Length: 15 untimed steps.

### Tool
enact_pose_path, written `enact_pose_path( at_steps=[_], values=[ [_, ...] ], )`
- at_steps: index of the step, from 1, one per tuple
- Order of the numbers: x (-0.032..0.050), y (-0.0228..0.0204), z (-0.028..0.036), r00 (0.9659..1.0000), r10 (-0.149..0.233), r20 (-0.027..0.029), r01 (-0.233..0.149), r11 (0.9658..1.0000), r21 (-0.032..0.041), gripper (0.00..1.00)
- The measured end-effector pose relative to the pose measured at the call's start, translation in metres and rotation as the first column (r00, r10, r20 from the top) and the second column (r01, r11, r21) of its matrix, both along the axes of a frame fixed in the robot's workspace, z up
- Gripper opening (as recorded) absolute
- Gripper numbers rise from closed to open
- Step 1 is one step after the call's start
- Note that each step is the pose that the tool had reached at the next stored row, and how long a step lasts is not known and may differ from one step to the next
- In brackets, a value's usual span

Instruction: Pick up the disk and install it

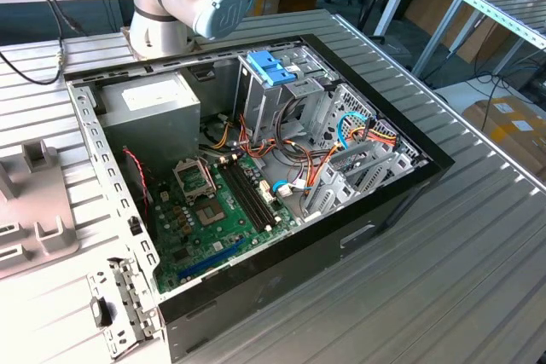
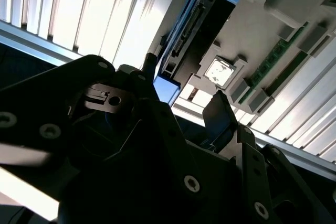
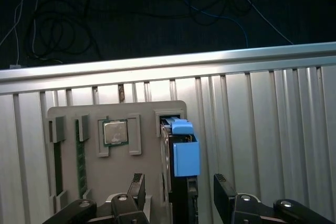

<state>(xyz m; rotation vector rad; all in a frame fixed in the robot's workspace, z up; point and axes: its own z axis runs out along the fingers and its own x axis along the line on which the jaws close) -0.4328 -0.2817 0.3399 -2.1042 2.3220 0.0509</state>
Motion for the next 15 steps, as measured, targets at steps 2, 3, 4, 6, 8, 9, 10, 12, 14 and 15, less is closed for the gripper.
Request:
enact_pose_path(
  at_steps=[2,3,4,6,8,9,10,12,14,15],
  values=[
    [0.0,0.0,-0.0011,1.0,0.0,0.0001,0.0,1.0,0.0,0.63],
    [-0.0001,0.0,-0.0015,1.0,0.001,0.0001,-0.001,1.0,0.0001,0.63],
    [-0.0003,-0.0001,-0.0018,1.0,0.002,-0.0001,-0.002,1.0,0.0001,0.63],
    [-0.0014,0.0003,-0.003,0.9998,0.019,0.0001,-0.019,0.9998,0.0003,0.63],
    [-0.0017,0.0007,-0.0036,0.9994,0.035,0.0,-0.035,0.9994,0.0002,0.63],
    [-0.0018,0.0016,-0.0043,0.9991,0.042,0.0001,-0.042,0.9991,0.0003,0.63],
    [-0.0018,0.0023,-0.0047,0.9991,0.043,0.0001,-0.043,0.9991,0.0003,0.63],
    [-0.0019,0.0035,-0.0055,0.999,0.044,0.0003,-0.044,0.999,0.0004,0.63],
    [-0.003,0.0042,-0.0066,0.999,0.044,0.0,-0.044,0.999,0.0003,0.63],
    [-0.0037,0.0044,-0.0072,0.999,0.045,0.0001,-0.045,0.999,0.0004,0.63]
  ],
)
